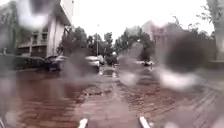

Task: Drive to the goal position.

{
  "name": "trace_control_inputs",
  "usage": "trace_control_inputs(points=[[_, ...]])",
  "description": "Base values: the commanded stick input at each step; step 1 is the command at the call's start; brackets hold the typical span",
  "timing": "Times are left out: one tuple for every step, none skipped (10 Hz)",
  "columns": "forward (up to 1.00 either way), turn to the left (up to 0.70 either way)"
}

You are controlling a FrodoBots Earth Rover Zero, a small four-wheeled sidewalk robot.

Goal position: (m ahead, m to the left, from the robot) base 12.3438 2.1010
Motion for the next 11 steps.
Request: trace_control_inputs(points=[[0.70, 0.00], [0.70, 0.00], [0.70, 0.00], [0.70, 0.00], [0.70, 0.00], [0.70, 0.00], [0.70, 0.00], [0.70, 0.00], [0.70, 0.00], [0.70, 0.00], [0.70, 0.00]])
